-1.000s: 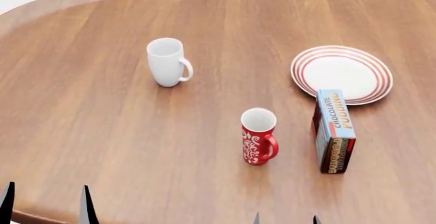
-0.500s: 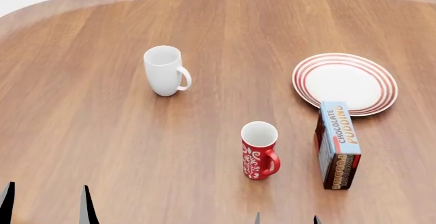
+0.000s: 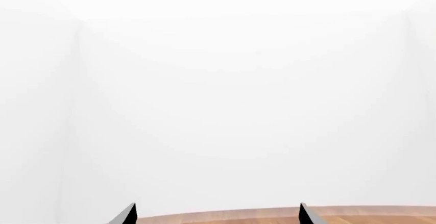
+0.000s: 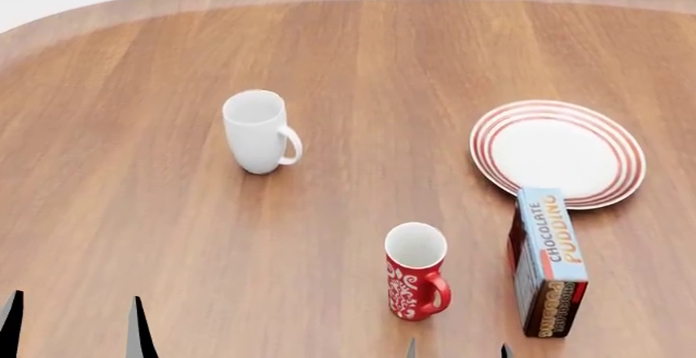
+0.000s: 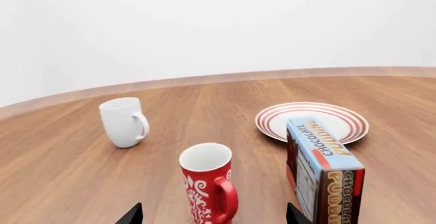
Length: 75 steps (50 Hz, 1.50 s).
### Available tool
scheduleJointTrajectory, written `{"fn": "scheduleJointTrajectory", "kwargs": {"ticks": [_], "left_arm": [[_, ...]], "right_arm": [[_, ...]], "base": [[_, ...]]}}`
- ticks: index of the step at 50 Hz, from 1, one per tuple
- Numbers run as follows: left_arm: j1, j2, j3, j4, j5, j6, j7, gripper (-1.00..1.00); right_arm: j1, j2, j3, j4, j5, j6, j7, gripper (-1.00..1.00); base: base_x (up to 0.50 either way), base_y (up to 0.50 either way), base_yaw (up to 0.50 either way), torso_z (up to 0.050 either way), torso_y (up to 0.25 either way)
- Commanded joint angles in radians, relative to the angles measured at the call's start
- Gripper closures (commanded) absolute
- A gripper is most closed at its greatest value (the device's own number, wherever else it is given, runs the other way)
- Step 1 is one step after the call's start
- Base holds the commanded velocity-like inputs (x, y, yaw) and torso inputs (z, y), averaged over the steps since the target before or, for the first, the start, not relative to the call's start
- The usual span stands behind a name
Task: Pick up the red mug and put it on the plate
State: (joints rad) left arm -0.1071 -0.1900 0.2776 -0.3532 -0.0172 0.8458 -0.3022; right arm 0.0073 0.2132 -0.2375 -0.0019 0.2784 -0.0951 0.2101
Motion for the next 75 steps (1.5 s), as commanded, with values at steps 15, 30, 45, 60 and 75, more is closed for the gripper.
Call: {"fn": "scheduleJointTrajectory", "kwargs": {"ticks": [15, 30, 45, 60, 75], "left_arm": [[-0.002, -0.007, 0.011, 0.0, -0.001, 0.001, -0.012, -1.0], [-0.004, -0.011, 0.018, -0.002, 0.0, 0.003, -0.02, -1.0], [-0.005, -0.016, 0.024, -0.002, -0.001, 0.004, -0.025, -1.0], [-0.006, -0.019, 0.029, -0.002, -0.001, 0.003, -0.033, -1.0], [-0.007, -0.022, 0.034, -0.001, 0.0, 0.003, -0.04, -1.0]], "right_arm": [[0.0, 0.008, -0.01, -0.004, 0.008, -0.002, 0.011, -1.0], [0.004, 0.013, -0.015, 0.002, 0.013, -0.008, 0.016, -1.0], [0.007, 0.016, -0.02, 0.011, 0.019, -0.017, 0.018, -1.0], [0.009, 0.021, -0.027, 0.009, 0.024, -0.017, 0.025, -1.0], [0.01, 0.025, -0.034, 0.009, 0.028, -0.019, 0.031, -1.0]], "base": [[0.16, 0.0, 0.0, 0.0, 0.0], [0.16, 0.0, 0.0, 0.0, 0.0], [0.16, 0.0, 0.0, 0.0, 0.0], [0.16, 0.0, 0.0, 0.0, 0.0], [0.16, 0.0, 0.0, 0.0, 0.0]]}}
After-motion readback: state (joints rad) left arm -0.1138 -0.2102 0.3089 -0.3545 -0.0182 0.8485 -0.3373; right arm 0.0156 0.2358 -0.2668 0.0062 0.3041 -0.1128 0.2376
